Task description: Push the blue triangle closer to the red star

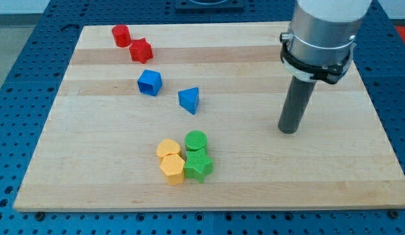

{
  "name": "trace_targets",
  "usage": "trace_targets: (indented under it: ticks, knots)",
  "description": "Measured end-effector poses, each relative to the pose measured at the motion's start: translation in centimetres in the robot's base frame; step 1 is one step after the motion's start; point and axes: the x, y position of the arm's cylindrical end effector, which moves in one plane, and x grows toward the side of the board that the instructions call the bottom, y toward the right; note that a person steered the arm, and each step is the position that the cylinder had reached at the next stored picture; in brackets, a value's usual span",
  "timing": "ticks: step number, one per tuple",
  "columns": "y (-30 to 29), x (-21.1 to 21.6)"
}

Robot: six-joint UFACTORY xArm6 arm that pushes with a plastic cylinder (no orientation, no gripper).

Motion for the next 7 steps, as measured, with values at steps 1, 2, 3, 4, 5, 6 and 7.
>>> trace_targets:
  ticks: [1,2,3,4,5,6,7]
  knots:
    - [-0.1,-0.6]
    - [-1.4,-1.5]
    - [-4.4,-1.5]
    - [-7.3,-1.5]
    - [-9.6,-1.6]
    - [-14.8,-2.5]
    - [-18.1,-4.4]
